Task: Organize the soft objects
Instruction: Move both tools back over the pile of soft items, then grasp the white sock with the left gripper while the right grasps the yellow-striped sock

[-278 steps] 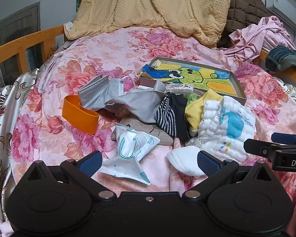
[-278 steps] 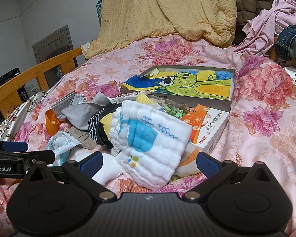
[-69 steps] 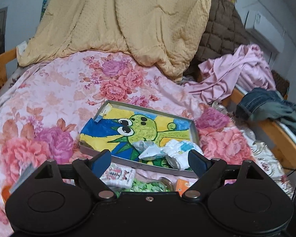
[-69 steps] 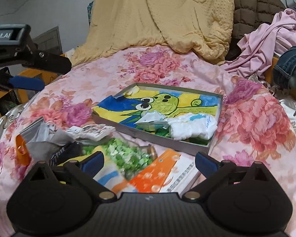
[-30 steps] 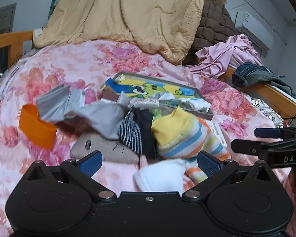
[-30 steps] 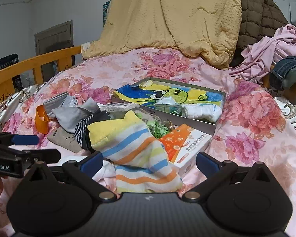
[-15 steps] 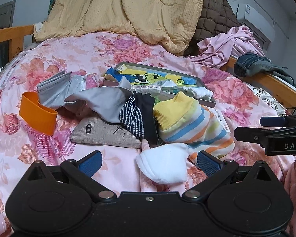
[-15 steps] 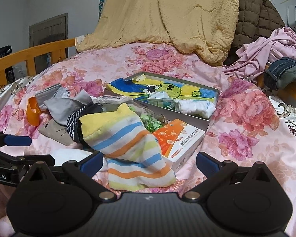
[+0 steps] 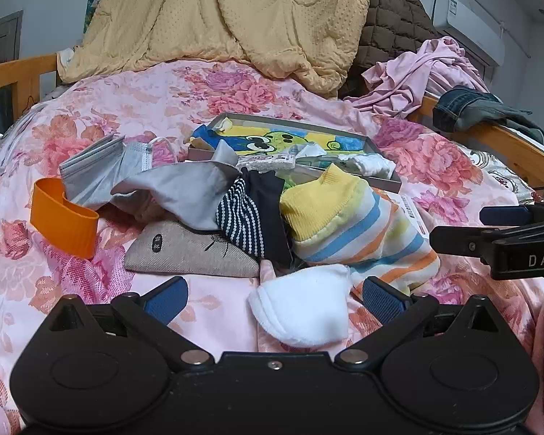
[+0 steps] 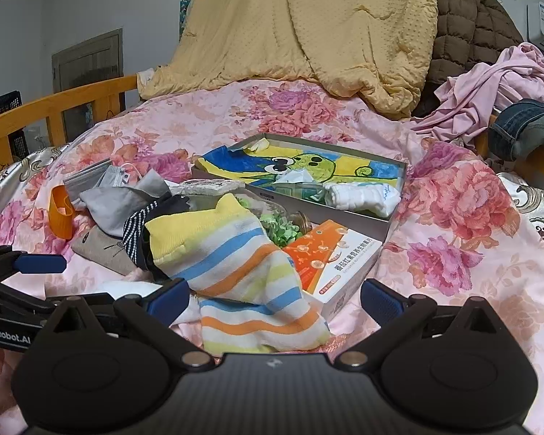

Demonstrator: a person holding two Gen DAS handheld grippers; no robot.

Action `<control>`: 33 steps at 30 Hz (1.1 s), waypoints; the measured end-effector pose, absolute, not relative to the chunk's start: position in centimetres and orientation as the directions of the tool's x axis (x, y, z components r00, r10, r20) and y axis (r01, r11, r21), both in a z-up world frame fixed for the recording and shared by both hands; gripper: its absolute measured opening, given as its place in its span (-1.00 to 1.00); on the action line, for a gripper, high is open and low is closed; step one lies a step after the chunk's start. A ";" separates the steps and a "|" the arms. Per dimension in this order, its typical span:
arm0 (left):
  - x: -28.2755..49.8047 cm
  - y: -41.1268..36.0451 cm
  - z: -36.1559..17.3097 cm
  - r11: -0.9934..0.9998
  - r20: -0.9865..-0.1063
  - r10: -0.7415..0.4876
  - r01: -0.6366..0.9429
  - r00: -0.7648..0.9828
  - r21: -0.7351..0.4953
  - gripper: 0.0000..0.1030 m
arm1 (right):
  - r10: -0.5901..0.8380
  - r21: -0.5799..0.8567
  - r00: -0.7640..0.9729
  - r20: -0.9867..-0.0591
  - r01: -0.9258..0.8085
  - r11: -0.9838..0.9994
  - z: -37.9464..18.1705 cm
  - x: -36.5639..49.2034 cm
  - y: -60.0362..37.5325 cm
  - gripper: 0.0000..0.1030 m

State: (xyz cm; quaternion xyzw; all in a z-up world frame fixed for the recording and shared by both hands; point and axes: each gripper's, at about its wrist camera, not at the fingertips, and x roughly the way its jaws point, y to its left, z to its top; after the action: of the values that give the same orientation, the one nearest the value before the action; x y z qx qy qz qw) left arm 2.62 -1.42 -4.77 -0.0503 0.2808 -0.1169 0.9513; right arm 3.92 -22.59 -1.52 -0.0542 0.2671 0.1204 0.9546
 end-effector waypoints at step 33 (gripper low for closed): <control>4.3 -3.9 -6.3 0.945 -0.616 -0.306 0.309 0.726 -0.105 0.65 | 0.256 -0.137 0.791 -0.556 -0.391 0.910 -4.3 9.1 -19.0 0.76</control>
State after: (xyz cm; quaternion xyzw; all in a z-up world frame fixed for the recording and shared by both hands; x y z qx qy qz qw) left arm 4.34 -3.93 -6.29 0.0027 0.3311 -0.1655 0.9289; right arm 9.14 -18.96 -4.27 -0.1235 0.2737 0.1724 0.9382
